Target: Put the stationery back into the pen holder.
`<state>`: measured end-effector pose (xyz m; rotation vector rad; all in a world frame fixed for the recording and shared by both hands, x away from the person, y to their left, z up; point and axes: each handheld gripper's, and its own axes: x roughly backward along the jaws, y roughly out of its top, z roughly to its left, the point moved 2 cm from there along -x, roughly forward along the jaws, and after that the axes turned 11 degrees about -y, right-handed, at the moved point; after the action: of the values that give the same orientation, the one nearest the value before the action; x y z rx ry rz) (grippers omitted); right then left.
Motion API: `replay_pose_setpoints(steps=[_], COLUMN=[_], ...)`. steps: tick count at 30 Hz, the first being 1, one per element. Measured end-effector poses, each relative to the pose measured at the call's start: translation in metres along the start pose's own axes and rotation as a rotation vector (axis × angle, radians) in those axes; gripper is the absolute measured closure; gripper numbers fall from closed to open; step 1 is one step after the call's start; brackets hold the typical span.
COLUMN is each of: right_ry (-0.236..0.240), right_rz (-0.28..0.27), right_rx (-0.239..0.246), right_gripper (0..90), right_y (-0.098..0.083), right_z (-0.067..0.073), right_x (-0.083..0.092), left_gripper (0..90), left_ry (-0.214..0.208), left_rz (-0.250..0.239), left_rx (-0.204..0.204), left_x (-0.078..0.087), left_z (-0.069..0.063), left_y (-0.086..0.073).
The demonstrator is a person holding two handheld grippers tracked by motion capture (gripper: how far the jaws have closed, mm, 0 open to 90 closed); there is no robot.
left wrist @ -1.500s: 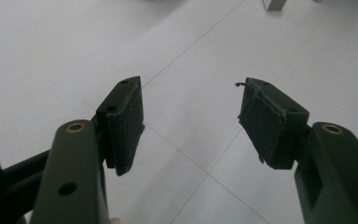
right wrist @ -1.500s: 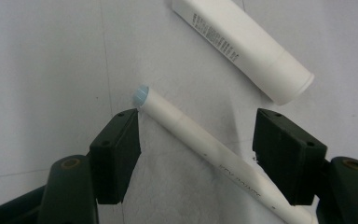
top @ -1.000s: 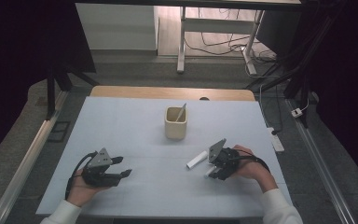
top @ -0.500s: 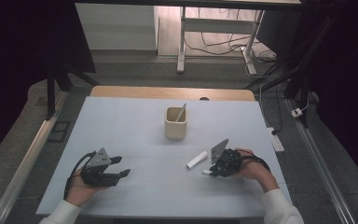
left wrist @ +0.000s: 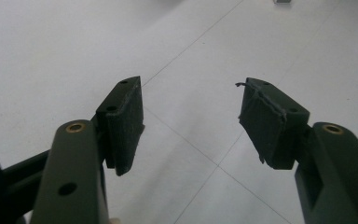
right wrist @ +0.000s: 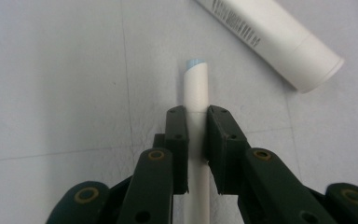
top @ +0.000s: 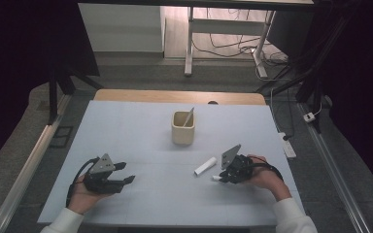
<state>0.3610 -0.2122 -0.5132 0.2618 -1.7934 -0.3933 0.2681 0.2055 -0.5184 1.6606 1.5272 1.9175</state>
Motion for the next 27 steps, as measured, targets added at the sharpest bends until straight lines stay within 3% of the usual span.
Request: replay_pose_setpoints(steps=[9,27], right_ry=[-0.013,-0.064], right_rz=[-0.084,-0.156], right_rx=[-0.053,-0.109], right_gripper=[78.3,78.3], right_y=[0.002,0.0], right_z=[-0.003,-0.008], right_x=[0.015,0.039], left_gripper=[39.1,39.2], left_ry=[-0.001,-0.001], left_rz=[-0.001,0.003], left_rx=[-0.003,-0.002], left_x=[0.0,0.0], left_z=[0.0,0.001], left_y=[0.001,0.0])
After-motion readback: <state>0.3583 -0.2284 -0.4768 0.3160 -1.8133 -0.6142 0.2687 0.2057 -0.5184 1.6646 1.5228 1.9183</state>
